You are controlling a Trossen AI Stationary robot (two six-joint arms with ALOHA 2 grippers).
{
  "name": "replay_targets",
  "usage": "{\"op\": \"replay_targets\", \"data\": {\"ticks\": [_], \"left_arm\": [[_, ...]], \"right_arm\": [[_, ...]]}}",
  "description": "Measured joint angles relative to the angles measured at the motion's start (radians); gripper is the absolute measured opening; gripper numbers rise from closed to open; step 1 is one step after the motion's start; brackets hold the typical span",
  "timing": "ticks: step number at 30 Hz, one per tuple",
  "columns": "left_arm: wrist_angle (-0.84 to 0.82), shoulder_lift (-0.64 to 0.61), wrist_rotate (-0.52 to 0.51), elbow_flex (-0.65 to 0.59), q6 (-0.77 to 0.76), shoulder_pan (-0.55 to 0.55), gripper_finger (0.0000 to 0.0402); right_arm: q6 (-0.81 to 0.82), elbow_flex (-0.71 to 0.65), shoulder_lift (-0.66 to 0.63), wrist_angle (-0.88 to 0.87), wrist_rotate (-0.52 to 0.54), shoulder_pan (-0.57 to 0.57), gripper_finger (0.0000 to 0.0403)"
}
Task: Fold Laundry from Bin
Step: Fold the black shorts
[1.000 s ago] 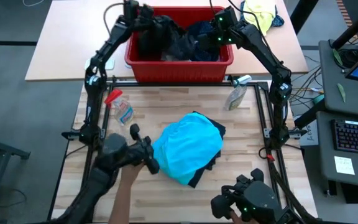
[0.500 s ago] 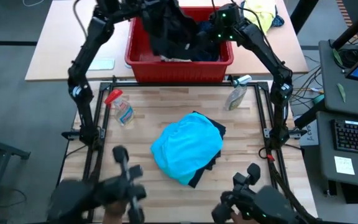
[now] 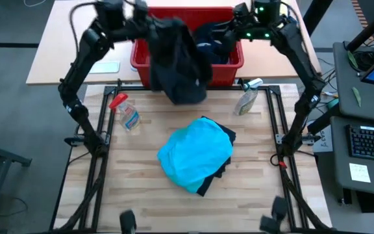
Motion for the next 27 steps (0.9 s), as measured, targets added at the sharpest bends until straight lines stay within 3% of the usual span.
{"op": "replay_targets", "data": {"ticks": [7, 15, 22, 27], "left_arm": [[-0.196, 0.002, -0.275, 0.001, -0.023, -0.197, 0.0000], [-0.388, 0.028, -0.521, -0.001, -0.254, -0.385, 0.0007], [-0.464, 0.033, -0.659, -0.006, -0.355, -0.495, 0.0009], [-0.472, 0.033, -0.739, -0.006, -0.396, -0.544, 0.0010]], "right_arm": [[-0.069, 0.000, -0.052, -0.211, -0.025, 0.061, 0.0157], [-0.267, 0.000, -0.076, -0.634, -0.025, 0.160, 0.0157], [-0.284, -0.080, -0.091, -0.568, -0.024, 0.219, 0.0157], [-0.291, -0.253, -0.091, -0.504, -0.021, 0.259, 0.0157]]}}
